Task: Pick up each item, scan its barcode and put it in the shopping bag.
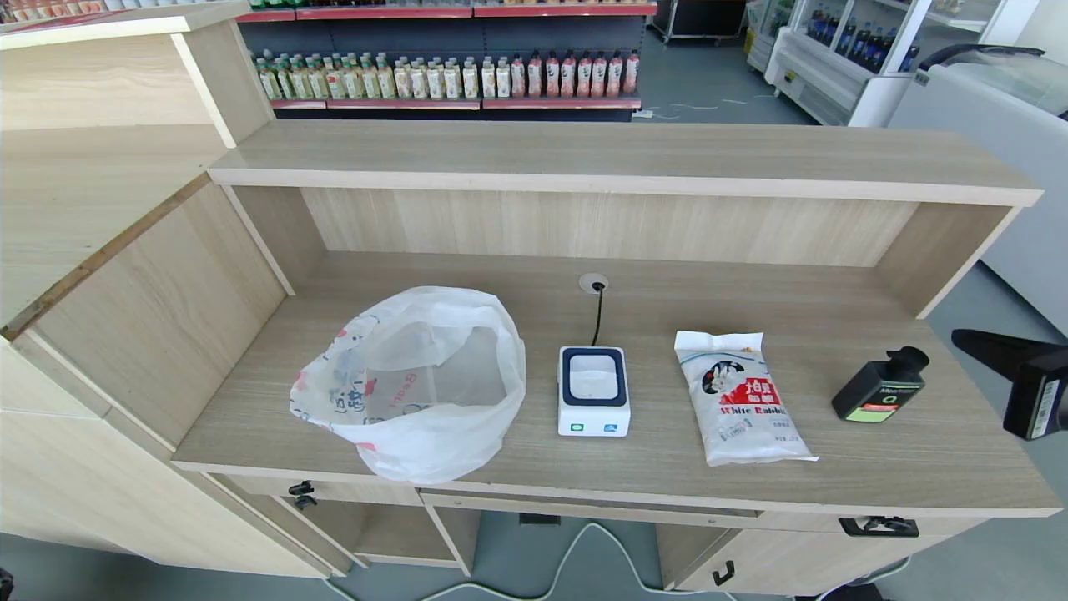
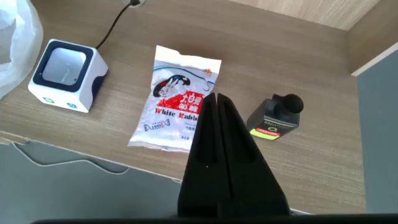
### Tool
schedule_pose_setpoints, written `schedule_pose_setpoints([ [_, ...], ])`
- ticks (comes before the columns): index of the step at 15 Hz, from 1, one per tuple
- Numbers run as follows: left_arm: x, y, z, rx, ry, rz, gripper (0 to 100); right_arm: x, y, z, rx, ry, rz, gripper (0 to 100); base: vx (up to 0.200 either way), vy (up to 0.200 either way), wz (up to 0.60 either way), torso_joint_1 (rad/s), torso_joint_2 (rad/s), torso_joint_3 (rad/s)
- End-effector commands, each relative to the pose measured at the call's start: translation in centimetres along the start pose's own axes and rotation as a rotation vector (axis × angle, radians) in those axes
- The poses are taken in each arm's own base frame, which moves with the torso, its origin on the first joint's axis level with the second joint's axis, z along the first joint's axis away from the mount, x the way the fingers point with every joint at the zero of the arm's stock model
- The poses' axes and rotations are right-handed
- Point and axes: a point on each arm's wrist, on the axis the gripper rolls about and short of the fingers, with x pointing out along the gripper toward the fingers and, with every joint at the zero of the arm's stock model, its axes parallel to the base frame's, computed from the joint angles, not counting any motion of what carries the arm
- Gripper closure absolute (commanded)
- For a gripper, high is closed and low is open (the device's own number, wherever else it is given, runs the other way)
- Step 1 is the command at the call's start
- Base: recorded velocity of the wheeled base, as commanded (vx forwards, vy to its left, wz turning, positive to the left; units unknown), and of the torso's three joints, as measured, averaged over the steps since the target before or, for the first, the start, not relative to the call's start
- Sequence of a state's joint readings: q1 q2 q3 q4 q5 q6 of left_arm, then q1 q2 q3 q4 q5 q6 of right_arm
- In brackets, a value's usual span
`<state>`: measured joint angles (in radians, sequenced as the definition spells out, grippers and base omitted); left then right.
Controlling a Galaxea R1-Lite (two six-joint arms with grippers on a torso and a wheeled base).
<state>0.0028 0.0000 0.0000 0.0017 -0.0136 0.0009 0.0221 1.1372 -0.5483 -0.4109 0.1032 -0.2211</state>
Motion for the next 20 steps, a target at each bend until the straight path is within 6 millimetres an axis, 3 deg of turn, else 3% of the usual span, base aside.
schedule_pose_setpoints([
  [1,0.0,0.0,0.0,-0.001,0.0,0.0,0,1.7,0.0,-0.7,-0.001,0.057,0.028,0,0.0,0.0,0.0,0.0,0.0,0.0],
  [5,0.0,0.0,0.0,0.001,0.0,0.0,0,5.1,-0.7,-0.4,0.012,0.142,0.045,0,0.0,0.0,0.0,0.0,0.0,0.0],
  [8,0.0,0.0,0.0,-0.001,0.0,0.0,0,7.0,-1.5,1.3,0.043,0.334,0.08,0,0.0,0.0,0.0,0.0,0.0,0.0],
  [10,0.0,0.0,0.0,-0.001,0.0,0.0,0,8.8,-2.0,1.3,0.054,0.409,0.083,0,0.0,0.0,0.0,0.0,0.0,0.0],
  [14,0.0,0.0,0.0,-0.001,0.0,0.0,0,12.8,-3.4,-1.9,0.093,0.541,0.062,0,0.0,0.0,0.0,0.0,0.0,0.0],
  [17,0.0,0.0,0.0,-0.001,0.0,0.0,0,14.9,-3.1,-4.1,0.111,0.618,0.09,0,0.0,0.0,0.0,0.0,0.0,0.0],
  [20,0.0,0.0,0.0,-0.001,0.0,0.0,0,18.2,-2.6,-5.6,0.113,0.632,0.109,0,0.0,0.0,0.0,0.0,0.0,0.0],
])
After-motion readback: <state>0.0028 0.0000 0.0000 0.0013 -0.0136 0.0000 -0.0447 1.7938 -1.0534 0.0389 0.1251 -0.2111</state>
